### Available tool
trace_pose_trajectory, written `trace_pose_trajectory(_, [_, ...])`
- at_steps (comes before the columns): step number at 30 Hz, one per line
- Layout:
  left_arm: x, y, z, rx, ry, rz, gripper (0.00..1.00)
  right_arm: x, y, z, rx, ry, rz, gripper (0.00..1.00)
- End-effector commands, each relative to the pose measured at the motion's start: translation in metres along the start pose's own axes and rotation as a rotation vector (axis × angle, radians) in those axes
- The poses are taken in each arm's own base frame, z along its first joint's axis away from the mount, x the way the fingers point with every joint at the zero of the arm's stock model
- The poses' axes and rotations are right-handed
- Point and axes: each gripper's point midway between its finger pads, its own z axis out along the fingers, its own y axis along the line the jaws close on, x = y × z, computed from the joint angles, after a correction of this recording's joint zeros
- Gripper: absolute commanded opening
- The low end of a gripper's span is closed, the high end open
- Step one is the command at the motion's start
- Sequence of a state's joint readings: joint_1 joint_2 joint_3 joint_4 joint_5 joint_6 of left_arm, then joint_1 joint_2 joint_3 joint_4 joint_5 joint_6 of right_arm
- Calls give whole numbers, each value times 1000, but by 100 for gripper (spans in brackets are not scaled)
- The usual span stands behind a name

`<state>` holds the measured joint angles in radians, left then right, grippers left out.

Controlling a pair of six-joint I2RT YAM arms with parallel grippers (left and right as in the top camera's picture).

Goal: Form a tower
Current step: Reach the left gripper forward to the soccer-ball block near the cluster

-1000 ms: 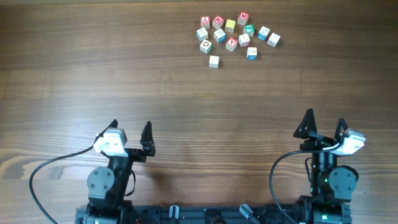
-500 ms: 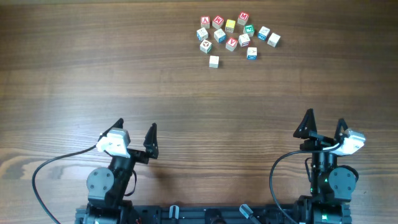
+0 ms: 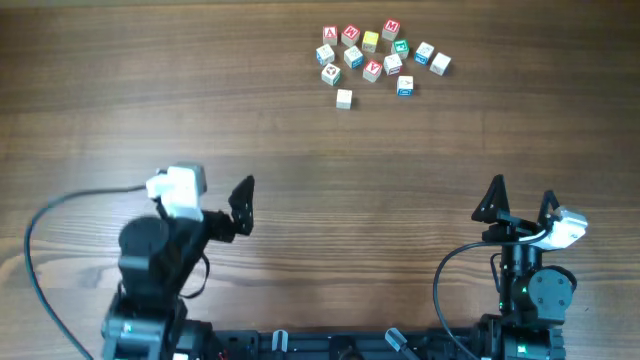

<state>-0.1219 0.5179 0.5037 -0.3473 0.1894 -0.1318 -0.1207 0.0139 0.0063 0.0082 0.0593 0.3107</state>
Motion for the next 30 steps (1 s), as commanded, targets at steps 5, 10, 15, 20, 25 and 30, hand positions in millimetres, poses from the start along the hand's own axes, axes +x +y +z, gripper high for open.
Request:
trace_pose_trajectory(5, [-1, -43, 7, 226, 232, -51, 100, -1, 2, 0, -11, -5, 7, 100])
trace_pose_trajectory(10, [-23, -63, 11, 349, 159, -13, 100, -1, 2, 0, -11, -5, 7, 100])
trace_pose_trajectory(15, [-32, -63, 23, 344, 188, -25, 100, -1, 2, 0, -11, -5, 8, 100])
trace_pose_trajectory(20, [-44, -62, 39, 339, 214, -35, 100, -1, 2, 0, -11, -5, 7, 100])
trace_pose_trajectory(25, [-76, -63, 65, 338, 215, -35, 100, -1, 2, 0, -11, -5, 7, 100])
trace_pose_trajectory(30, [-92, -62, 113, 328, 254, 2, 100, -1, 2, 0, -11, -5, 7, 100])
